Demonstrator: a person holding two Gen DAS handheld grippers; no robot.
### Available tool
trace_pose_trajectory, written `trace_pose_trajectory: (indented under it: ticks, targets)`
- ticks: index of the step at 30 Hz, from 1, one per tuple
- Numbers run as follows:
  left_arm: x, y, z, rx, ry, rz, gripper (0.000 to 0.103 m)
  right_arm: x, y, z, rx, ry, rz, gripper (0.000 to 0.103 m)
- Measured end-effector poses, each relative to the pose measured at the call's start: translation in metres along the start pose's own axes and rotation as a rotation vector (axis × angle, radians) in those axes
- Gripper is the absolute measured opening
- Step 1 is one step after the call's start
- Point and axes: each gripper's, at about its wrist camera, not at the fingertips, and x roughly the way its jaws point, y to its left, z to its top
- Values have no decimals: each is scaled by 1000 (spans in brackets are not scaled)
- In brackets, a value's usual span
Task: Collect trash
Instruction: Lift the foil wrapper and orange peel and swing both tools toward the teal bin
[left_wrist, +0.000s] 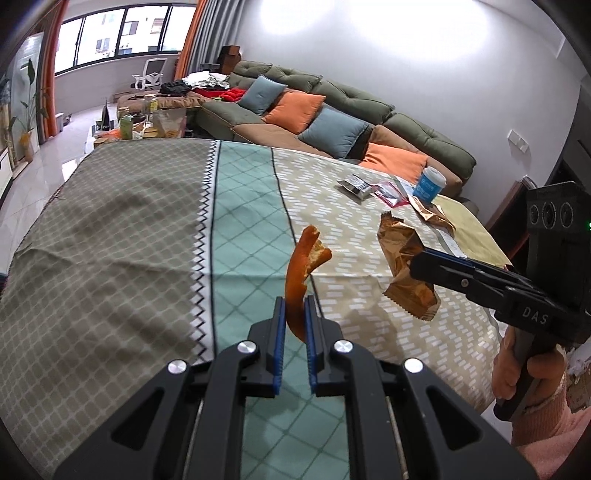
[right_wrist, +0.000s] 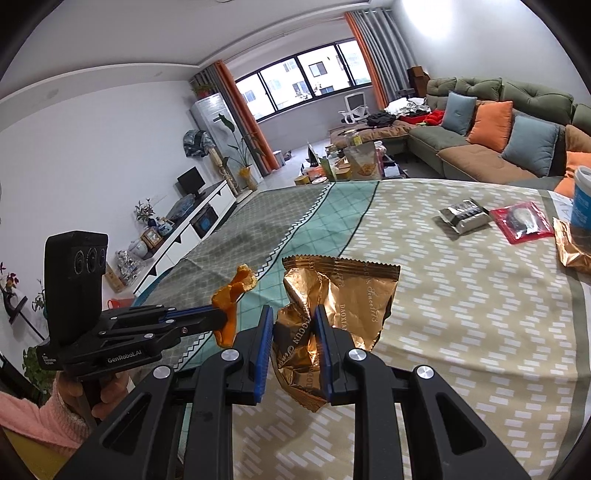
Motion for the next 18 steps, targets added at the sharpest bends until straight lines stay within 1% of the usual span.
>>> trace_pose_trajectory:
  ticks: [10,18]
  targets:
    - [-20,20,-8,-42,-27,30,11,9,13,1,-21,11,32,23]
    - [-34,32,-11,-65,-51,51,11,18,31,4,-51,17,68,23]
